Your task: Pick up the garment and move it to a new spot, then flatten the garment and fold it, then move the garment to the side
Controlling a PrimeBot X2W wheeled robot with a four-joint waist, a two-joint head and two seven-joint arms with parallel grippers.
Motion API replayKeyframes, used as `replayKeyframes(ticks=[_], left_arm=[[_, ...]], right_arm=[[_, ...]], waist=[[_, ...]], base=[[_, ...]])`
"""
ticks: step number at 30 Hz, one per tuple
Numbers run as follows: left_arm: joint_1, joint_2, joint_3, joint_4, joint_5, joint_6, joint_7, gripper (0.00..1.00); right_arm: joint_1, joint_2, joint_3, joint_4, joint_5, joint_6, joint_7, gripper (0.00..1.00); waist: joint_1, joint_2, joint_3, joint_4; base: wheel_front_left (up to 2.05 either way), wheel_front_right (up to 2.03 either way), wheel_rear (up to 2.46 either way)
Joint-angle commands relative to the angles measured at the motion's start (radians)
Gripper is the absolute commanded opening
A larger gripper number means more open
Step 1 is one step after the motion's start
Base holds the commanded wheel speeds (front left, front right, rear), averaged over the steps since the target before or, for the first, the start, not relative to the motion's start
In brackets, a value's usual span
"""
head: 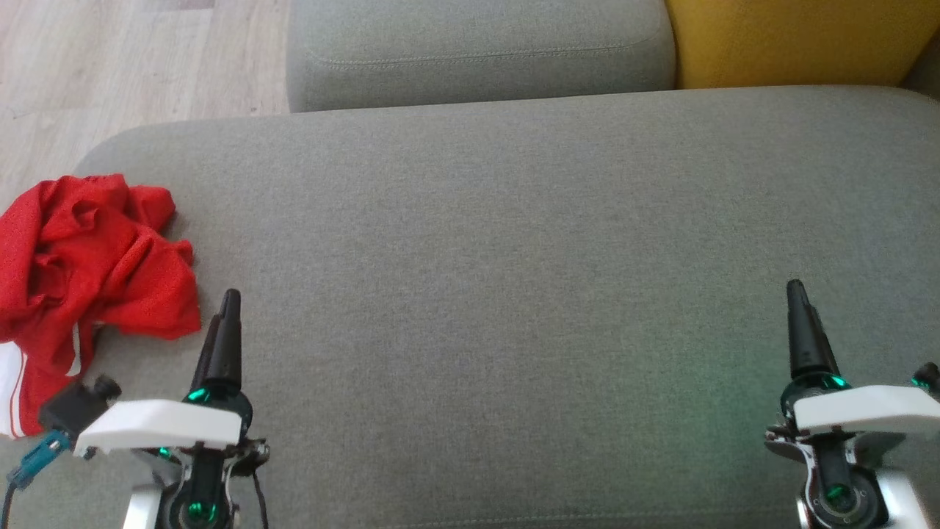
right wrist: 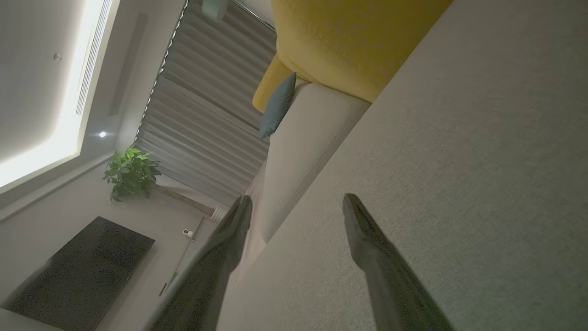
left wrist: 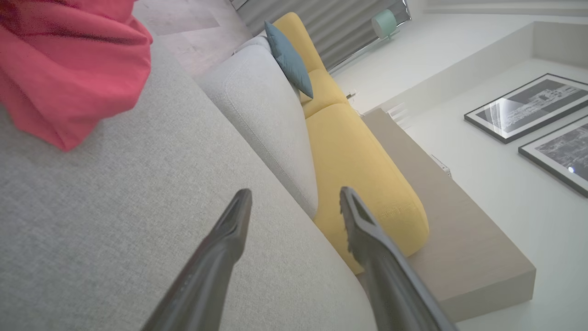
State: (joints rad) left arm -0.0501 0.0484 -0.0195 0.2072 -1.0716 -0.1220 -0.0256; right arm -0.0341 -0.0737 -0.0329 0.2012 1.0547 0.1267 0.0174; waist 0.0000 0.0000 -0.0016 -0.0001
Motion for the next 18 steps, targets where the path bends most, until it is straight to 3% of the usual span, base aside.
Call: replayKeyframes(ticks=[1, 18], left_arm=[[-0.06, 0.018, 0.011, -0.042, 0.018, -0.004, -0.01, 1.0], [-0.067, 0.038, -0.021, -0.068, 0.284, 0.0, -0.062, 1.0]], right_arm=[[-0.05, -0.019, 0.013, -0.041, -0.02, 0.002, -0.01, 1.0], [-0.056, -0.025, 0.063, -0.074, -0.268, 0.002, -0.026, 1.0]], waist=[[0.0, 0.0, 0.0, 0.0], [0.0, 0.0, -0.001, 0.0]], base=[[0.0, 0.0, 0.0], [0.0, 0.0, 0.0]])
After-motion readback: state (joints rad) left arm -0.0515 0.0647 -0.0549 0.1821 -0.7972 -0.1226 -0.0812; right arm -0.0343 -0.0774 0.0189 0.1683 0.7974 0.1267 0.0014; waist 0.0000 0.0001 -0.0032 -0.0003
